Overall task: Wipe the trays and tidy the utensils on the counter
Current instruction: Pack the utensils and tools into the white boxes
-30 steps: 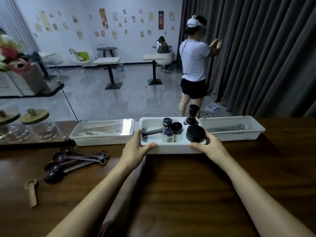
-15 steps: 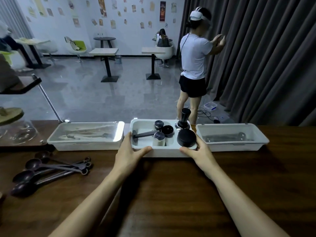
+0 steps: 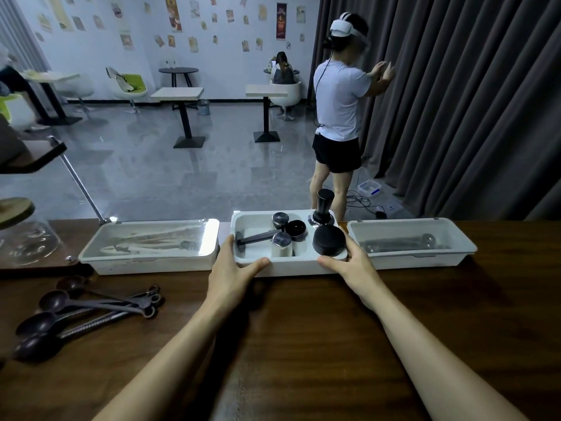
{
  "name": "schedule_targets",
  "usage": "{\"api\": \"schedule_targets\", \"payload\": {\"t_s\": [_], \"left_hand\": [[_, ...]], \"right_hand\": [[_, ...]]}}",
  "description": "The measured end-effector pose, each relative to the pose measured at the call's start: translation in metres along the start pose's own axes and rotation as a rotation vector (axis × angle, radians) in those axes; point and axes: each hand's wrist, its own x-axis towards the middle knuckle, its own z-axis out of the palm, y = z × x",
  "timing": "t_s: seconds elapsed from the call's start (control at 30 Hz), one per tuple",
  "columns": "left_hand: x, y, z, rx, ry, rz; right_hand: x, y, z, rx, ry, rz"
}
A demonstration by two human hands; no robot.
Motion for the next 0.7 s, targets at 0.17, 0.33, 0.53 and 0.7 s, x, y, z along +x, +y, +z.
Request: {"api": "schedule_targets", "payload": {"t_s": [0.17, 0.33, 0.53, 0.7], "left_hand": [[0.000, -0.004, 0.005, 0.021, 0.002, -0.022], [-0.003, -0.010, 0.008, 0.032, 0.016, -0.023], [-0.008, -0.007, 0.003, 0.012, -0.047, -0.018], [-0.027, -0.017, -0.003, -0.017, -0.086, -0.043]], "right_hand": [[0.001, 0.009, 0.002, -0.001, -0.009, 0.018], [0.001, 0.017, 0.003, -0.007, -0.006, 0.038], [-0.003, 0.014, 0.007, -0.075, 0.024, 0.060], [-0.038, 0.018, 0.024, -0.027, 0.183, 0.082]]}}
